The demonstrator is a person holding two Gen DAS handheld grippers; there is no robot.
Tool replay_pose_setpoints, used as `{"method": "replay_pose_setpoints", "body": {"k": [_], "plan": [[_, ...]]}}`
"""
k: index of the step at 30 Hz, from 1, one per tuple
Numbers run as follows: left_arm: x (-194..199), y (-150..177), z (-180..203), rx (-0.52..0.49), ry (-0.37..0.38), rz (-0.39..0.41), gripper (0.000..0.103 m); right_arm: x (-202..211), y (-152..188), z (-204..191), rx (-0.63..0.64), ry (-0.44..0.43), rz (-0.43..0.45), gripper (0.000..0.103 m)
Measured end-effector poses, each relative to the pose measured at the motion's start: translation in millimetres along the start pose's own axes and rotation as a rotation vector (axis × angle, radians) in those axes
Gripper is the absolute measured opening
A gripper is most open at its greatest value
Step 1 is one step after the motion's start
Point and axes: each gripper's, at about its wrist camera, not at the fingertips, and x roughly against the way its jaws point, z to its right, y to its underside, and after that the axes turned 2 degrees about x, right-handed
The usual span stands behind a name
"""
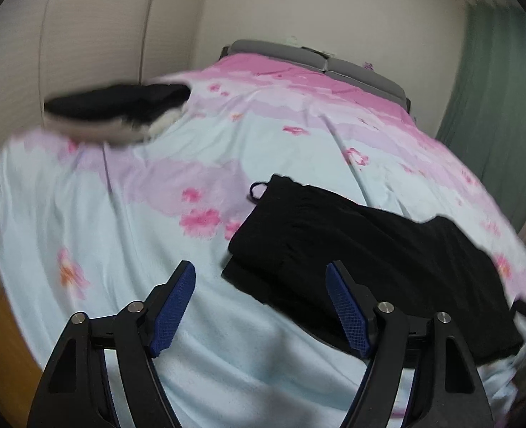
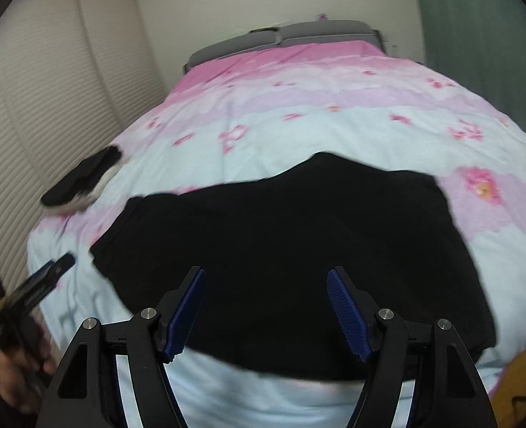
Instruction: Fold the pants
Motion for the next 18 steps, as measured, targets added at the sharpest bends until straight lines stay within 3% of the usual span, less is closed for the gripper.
{"method": "replay_pose_setpoints", "body": {"k": [4,10,18], "plan": [[-24,1,-10,0.093,0.065,-0.072,0.058,-5,8,-25,0.041,-0.031,-0.018,0.071],[-46,0,4,0.082,0.077,-0.105,0.057,-7,13,-34,0.061,-0.032,-0.018,0.071],[-66,6,-8,0.171,0.045,-0.158,0.057,-20,12,-28,0.022,-0.035,-0.041,0.071]]}}
